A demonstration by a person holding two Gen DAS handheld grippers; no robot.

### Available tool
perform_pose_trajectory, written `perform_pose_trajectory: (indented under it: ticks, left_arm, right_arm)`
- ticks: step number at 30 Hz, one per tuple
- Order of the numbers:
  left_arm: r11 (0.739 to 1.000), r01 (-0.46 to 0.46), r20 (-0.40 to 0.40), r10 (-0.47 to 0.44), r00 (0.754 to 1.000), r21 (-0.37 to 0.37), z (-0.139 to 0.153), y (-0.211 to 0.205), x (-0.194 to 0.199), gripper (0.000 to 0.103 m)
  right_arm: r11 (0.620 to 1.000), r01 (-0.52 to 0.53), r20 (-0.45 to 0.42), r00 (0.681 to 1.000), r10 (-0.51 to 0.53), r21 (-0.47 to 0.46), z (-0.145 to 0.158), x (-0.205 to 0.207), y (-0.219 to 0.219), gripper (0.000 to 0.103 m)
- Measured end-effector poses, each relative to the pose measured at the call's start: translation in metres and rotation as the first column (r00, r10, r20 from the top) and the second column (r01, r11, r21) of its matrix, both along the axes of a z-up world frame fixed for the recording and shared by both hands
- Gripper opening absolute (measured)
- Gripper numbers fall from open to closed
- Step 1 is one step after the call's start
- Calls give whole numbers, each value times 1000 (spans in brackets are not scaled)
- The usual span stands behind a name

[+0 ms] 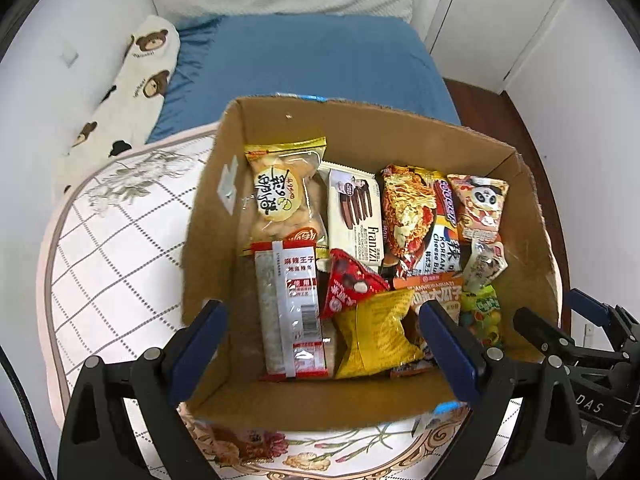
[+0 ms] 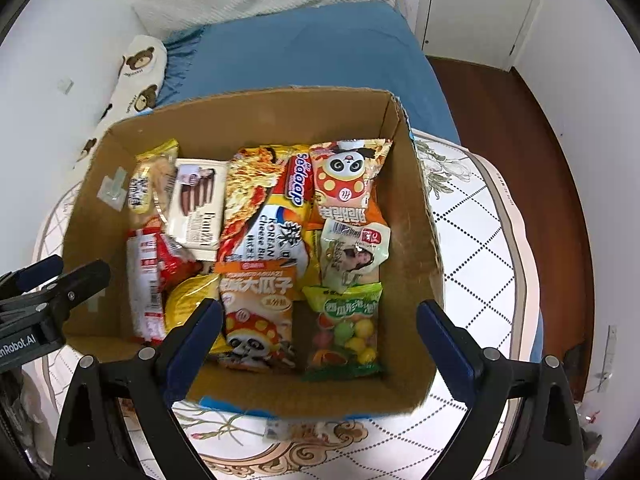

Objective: Organize snacks
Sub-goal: 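Carry both items into the box and open both tools, then grasp the white oat cookie pack with the right tool while the left tool grasps the brown biscuit pack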

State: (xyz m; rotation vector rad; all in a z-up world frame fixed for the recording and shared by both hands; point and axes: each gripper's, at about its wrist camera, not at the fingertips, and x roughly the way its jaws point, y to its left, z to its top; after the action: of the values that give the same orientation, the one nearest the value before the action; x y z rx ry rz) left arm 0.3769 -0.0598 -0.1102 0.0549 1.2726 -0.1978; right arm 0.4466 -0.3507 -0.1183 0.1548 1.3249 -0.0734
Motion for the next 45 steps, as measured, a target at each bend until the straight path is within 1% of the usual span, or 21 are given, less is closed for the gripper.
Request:
perform_pose_trajectory:
  ticks: [6, 11, 16, 19, 21, 26, 30, 32, 35, 37, 38, 40, 43, 45]
  left_arm:
    - [1000, 5, 91, -4, 996, -14, 31, 6, -32, 98]
    - [1000, 11, 181, -6, 983, -22, 62, 10, -62, 98]
    - [999, 15, 243, -5, 970, -39, 86, 14, -89, 98]
    - [999, 3, 274, 7, 962, -35, 95, 17, -105, 98]
    - [999, -2, 291, 13, 957, -35, 101, 19, -117, 98]
    - [999, -16, 346, 28, 938, -39, 116, 25, -139, 98]
    - [999, -22, 359, 35, 933, -41, 120, 28, -151, 98]
    - [999, -27, 359, 37, 932, -32, 118, 30, -154, 98]
    - [999, -52, 343, 52, 938, -7, 105, 36, -156, 98]
    - [997, -78, 313, 66, 947, 24, 86, 42, -153, 98]
    - [996, -87, 297, 73, 952, 35, 76, 46, -152, 98]
    - [992, -113, 241, 95, 966, 64, 49, 57, -149, 98]
    - [983, -153, 157, 136, 978, 101, 11, 74, -147, 98]
    - [977, -180, 102, 168, 980, 114, -12, 88, -145, 98]
  right_arm:
    - [999, -27, 94, 995, 30, -29, 37, -28, 14, 99]
    - [999, -26, 180, 983, 32, -36, 72, -55, 22, 99]
    - [999, -19, 256, 966, 31, -50, 103, -84, 26, 99]
    - [999, -9, 285, 958, 19, -36, 116, -99, 28, 99]
    - [999, -6, 304, 953, 21, -51, 122, -108, 31, 99]
    - [999, 2, 345, 939, 13, -43, 137, -131, 34, 99]
    - [999, 0, 381, 924, 18, -49, 150, -149, 38, 99]
    - [1000, -3, 384, 923, 13, -28, 152, -156, 38, 99]
    - [1000, -2, 352, 936, -2, 11, 139, -159, 33, 99]
    - [999, 18, 298, 954, -27, 32, 117, -160, 26, 99]
    - [998, 29, 264, 963, -42, 51, 102, -159, 21, 99]
    - [996, 55, 186, 980, -67, 70, 68, -157, 12, 99]
    - [993, 72, 97, 992, -81, 91, 25, -150, 5, 99]
    - [992, 76, 48, 996, -81, 101, -5, -145, 5, 99]
